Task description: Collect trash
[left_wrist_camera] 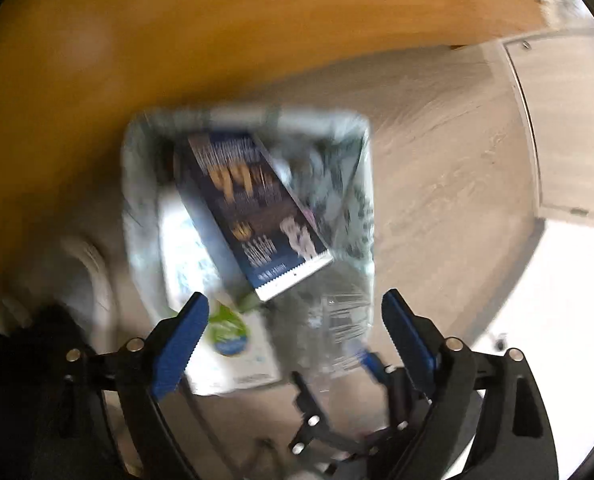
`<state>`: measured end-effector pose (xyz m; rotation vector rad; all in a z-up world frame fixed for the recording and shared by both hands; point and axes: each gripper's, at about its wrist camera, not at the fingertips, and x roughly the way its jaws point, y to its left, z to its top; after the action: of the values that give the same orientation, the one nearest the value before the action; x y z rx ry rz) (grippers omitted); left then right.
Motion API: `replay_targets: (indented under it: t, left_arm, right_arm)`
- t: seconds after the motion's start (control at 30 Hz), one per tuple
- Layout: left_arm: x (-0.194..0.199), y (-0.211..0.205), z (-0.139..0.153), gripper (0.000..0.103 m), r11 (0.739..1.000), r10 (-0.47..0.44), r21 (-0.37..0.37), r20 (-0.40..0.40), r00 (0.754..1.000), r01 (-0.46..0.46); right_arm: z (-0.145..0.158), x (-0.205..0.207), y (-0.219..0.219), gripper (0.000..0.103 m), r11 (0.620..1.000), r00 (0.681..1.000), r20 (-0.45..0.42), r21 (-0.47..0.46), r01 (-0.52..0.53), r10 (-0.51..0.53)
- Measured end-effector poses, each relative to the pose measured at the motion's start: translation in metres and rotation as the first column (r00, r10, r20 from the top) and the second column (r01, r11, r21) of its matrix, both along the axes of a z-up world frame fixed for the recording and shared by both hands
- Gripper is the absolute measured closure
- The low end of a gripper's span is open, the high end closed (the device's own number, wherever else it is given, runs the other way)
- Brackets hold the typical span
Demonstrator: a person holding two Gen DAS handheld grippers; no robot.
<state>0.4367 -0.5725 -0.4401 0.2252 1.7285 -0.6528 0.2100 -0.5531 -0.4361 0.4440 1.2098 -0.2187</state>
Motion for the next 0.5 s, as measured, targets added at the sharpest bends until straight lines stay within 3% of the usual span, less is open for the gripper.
replay_targets:
  t: [0.07,0.13,0.3,0.5]
  left_arm:
    - [-0.001,0.004,0.025,0.015,0.999,-0.048,-0.013,0.105,0.993,0.049]
    - [-0.001,0.015,0.038,0.014,0.997,-0.082,0.002,0.157,0.984,0.082]
    - [-0.004,0.034,0.061,0.014,0.993,-0.119,0.032,0.202,0.972,0.114]
    - [-0.013,0.053,0.081,0.014,0.991,-0.121,-0.022,0.228,0.966,0.129]
  right_arm:
    - [-0.003,0.012,-0.002,0.026,0.998,0.998,-0.06,-0.054,-0.031,0.028]
    - [0.002,0.018,-0.008,0.026,0.998,0.998,-0.056,-0.067,-0.013,0.009]
    - [0.039,0.013,-0.029,0.02,0.995,0.994,0.064,-0.047,0.087,-0.084]
    - [0.072,0.007,-0.035,0.02,0.989,0.989,0.081,-0.074,0.127,-0.121]
